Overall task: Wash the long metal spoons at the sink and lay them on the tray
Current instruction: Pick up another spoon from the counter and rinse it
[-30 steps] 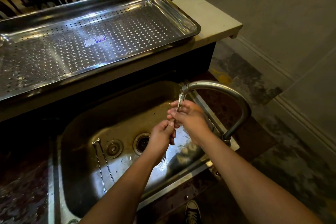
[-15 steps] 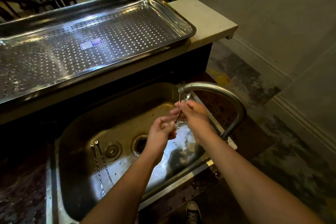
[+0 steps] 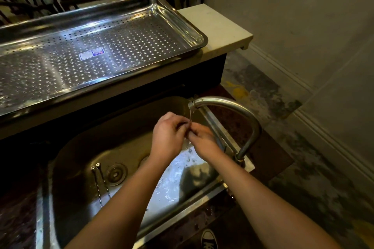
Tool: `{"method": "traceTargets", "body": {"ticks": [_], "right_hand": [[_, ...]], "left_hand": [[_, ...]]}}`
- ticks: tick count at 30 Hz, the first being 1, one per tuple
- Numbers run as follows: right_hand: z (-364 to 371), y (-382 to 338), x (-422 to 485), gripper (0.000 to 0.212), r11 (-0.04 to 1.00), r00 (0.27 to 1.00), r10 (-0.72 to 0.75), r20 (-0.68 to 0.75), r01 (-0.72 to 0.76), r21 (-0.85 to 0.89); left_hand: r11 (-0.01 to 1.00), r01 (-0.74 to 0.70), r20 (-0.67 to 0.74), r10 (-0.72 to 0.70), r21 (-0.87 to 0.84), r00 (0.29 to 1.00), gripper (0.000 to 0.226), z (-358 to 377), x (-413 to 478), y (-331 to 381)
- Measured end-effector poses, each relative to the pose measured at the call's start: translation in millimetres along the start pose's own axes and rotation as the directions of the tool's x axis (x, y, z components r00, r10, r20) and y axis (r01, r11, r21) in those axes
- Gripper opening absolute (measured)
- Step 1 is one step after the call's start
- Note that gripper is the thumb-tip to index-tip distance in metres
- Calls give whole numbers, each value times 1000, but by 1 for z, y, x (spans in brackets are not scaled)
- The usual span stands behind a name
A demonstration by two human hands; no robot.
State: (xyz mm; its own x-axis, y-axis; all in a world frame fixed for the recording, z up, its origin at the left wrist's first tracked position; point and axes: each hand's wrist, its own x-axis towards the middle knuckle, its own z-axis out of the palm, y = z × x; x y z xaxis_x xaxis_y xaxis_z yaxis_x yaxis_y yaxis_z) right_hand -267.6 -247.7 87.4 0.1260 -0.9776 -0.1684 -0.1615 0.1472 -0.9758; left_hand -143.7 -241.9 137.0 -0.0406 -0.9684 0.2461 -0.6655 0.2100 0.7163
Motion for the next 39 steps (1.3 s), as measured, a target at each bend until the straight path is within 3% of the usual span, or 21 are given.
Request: {"method": "traceTargets", "body": {"ticks": [4,8,11,14,18,20,22,24,27,28,30,32,34,39], "right_hand": [[-5,4,-1,23,980,999,-44,-8,41,-193],[-2,5,-9,24,989,992,-120,-42,116,-87],[-3,1,-9,20,994,995,-85,-44,82,-73],[-2,2,-7,28,994,1000,5,-14,-6,-108],[6,1,-3,23,993,998,31,-60,-37,-111],[7,3,-2,22,991,998,15,-56,-23,-135],[5,5,0,26,983,999,-6,-50,-3,-182],[1,5,1,31,952,992,14,-127,-52,-301],[-3,12,2,16,903,965,-18,-261,-96,-418],[-2,14,1,12,915,957,-46,-286,-75,-396],[4,18,-1,38,975,929,-62,-364,-22,-223],[9,16,-1,77,982,876,129,-464,-47,184],[11,13,1,97,899,826,296,-480,-72,431],[21,9,-1,105,842,743,451,-494,-171,512]], "left_hand": [[994,-40,78,32,101,996,6,0,3,-1],[974,-137,67,127,180,990,11,-7,11,2],[1000,8,-65,-10,-23,998,9,-13,7,0],[972,162,-113,-182,-170,977,7,-16,-6,-7],[829,414,102,-407,-376,908,11,-21,-11,-16],[807,425,141,-404,-409,904,13,-24,-13,-19],[813,393,92,-393,-429,915,12,-27,-17,-21],[760,398,24,-451,-515,892,12,-32,-22,-25],[646,418,-29,-563,-638,826,15,-43,-30,-36],[620,422,-28,-583,-661,812,17,-45,-34,-39],[568,438,-12,-620,-697,785,20,-44,-42,-42],[504,448,13,-654,-738,756,19,-38,-50,-42],[431,446,42,-681,-784,731,18,-32,-60,-42],[329,431,84,-706,-840,703,16,-21,-76,-41]]}}
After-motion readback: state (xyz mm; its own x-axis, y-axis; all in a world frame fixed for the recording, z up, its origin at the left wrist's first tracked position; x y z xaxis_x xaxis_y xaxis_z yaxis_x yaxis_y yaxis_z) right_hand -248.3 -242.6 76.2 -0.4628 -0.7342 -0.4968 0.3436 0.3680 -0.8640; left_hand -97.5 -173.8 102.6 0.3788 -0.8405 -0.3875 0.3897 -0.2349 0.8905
